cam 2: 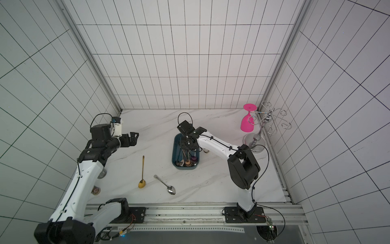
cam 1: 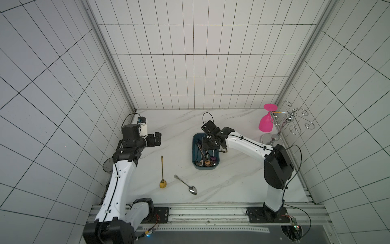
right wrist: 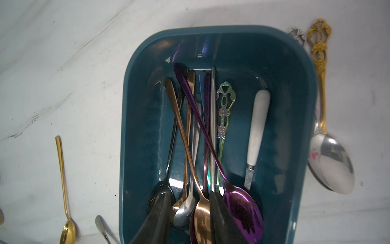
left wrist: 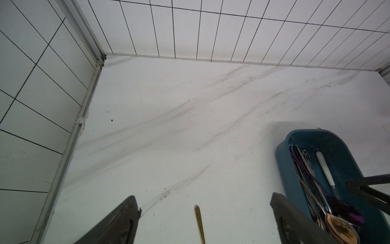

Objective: Put the spoon into the storage box
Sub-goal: Place the spoon in the storage box, then pick up the spoon from the center of the board.

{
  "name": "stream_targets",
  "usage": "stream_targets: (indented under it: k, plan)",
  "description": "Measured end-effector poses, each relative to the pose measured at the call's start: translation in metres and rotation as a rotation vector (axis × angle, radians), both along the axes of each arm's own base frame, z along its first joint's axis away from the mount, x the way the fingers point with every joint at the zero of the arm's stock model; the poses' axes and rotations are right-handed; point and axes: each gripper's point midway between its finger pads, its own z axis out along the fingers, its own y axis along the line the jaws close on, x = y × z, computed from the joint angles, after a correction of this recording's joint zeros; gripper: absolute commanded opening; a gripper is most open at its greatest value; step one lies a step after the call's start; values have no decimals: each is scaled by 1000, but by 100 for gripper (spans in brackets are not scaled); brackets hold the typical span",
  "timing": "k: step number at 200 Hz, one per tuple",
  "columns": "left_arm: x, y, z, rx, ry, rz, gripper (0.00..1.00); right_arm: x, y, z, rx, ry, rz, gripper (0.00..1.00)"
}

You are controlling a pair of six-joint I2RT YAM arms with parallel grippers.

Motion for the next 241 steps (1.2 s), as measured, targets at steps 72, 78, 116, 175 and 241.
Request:
stream_targets:
  k: [72, 78, 116, 175, 241]
  plan:
    - [-1, -4, -4, -19, 6, -22, 99, 30, -61, 16, -141, -74, -27, 44]
    - [-1, -4, -4, -19, 6, -23, 99, 34, -68, 16, -148, -70, -38, 43]
    - [-1, -6, -6, -27, 10, -32, 99, 54, -103, 15, -185, -61, -76, 45]
    - [-2, -7, -6, -33, 12, -35, 99, 73, -119, 15, -188, -48, -72, 50]
    - [-2, -8, -7, -33, 14, -35, 99, 80, -123, -32, -213, 61, -48, 42]
